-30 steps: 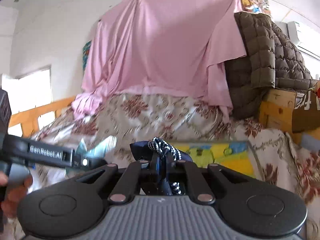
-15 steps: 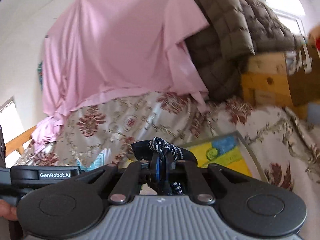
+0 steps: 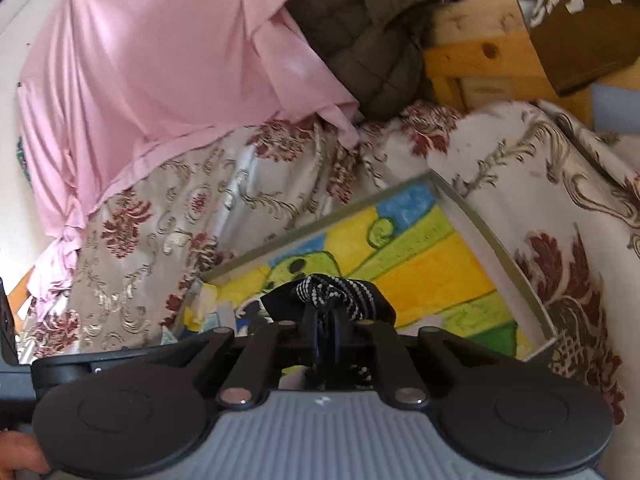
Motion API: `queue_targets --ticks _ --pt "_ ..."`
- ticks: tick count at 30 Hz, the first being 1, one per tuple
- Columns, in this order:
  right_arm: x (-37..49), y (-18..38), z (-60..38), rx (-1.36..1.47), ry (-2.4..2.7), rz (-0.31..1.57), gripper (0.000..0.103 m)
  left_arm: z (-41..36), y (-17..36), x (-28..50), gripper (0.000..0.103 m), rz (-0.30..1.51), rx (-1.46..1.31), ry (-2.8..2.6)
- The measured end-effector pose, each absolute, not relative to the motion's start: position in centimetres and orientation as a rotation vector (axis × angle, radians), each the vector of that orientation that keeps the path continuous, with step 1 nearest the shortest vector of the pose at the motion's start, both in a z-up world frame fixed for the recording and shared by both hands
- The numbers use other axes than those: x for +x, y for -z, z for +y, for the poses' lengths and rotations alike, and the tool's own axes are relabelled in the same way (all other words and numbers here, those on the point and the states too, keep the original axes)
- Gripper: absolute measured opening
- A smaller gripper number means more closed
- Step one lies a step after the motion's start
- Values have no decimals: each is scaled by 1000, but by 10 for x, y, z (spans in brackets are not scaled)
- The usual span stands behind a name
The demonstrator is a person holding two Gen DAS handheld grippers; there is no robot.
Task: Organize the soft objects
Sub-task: 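Carry the packet in the left gripper to the tray while the right carries the sock, then open the left gripper onto the tray while the right gripper releases the striped sock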
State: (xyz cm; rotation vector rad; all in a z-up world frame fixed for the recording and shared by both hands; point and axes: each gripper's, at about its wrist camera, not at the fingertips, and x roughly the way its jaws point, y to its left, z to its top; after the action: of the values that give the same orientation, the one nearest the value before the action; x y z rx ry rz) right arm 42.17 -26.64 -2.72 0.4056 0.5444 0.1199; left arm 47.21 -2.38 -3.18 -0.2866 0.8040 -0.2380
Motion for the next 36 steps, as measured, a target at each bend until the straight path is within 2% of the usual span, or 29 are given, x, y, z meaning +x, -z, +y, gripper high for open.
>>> queue_targets --ticks 6,11,14,17,25,29,33,36 --pt "425 30 -271 421 -105 574 17 -32 37 474 61 845 -240 223" --pt "422 29 -272 420 -86 578 57 -37 35 472 68 855 -218 217" --pt "419 27 -272 406 -78 571 65 -37 35 468 70 860 -220 211" --pt "416 23 -273 392 -69 557 71 -37 34 463 76 856 -215 196" --pt "398 4 -281 383 -56 501 86 -28 18 443 82 806 -243 159" --pt "378 -10 -286 376 -54 456 97 -21 -2 421 91 727 -266 138" --pt "354 -27 -286 336 -55 409 102 -18 -25 395 93 646 -266 124" --pt "335 -38 -283 310 -59 380 103 -15 -40 373 101 587 -272 109"
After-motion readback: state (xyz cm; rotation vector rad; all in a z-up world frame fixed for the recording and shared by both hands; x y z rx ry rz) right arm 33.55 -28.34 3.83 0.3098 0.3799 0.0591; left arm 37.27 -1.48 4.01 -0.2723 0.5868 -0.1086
